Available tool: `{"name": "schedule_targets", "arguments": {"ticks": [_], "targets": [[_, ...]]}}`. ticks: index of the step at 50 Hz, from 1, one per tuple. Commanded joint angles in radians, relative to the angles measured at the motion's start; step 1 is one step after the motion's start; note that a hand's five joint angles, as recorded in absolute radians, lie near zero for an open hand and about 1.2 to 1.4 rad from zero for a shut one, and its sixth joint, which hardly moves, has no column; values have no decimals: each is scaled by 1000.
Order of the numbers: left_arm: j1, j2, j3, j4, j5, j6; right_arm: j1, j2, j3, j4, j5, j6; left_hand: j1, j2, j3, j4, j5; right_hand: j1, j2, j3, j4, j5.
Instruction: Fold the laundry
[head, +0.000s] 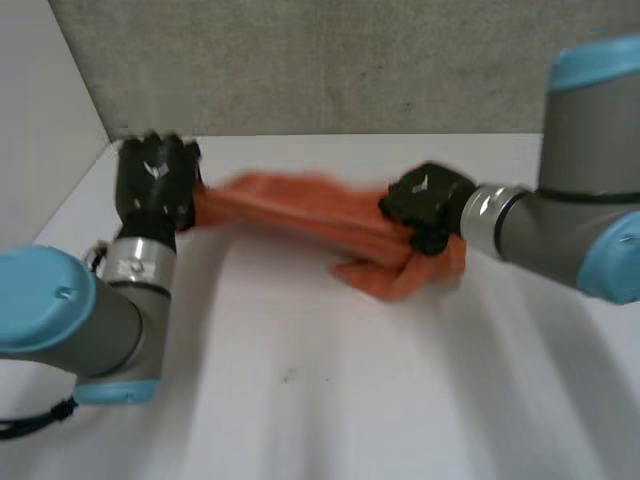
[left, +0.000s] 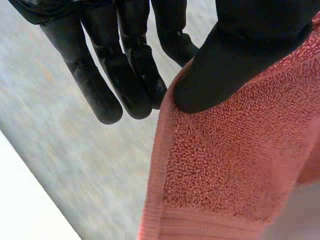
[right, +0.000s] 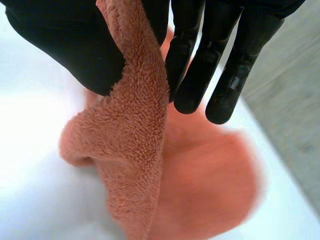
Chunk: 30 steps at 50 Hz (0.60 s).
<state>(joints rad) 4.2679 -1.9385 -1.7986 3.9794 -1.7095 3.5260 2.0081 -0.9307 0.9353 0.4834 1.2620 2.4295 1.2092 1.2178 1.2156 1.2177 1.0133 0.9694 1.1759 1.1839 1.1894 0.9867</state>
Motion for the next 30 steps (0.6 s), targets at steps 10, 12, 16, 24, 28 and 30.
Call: {"name": "schedule_targets", "arguments": {"ticks": [10,12,16,24,28,30], "targets": [[-10,-10,15,-60,-1,-6,-8,-78,273,-400,77,377,187,178,181,179,208,-556,-762,-770,-776,-747],[-10,12,13,-62,-1,-4,-17,-127,334,-437,79,438,187,178,181,179,208,-559,-765,-773,-779,-750],[-11,39,15,-62,-1,-6,-60,-197,455,-496,82,551,187,178,181,179,208,-556,-762,-770,-776,-747],[-16,75,16,-60,-2,-7,-143,-313,701,-520,77,818,187,178,181,179,208,-547,-753,-761,-767,-739],[-29,76,18,-60,-2,-9,-184,-324,799,-557,76,936,187,178,181,179,208,-547,-753,-761,-767,-739],[-33,76,18,-60,-2,-9,-189,-324,824,-588,77,964,187,178,181,179,208,-547,-753,-761,-767,-739]]}}
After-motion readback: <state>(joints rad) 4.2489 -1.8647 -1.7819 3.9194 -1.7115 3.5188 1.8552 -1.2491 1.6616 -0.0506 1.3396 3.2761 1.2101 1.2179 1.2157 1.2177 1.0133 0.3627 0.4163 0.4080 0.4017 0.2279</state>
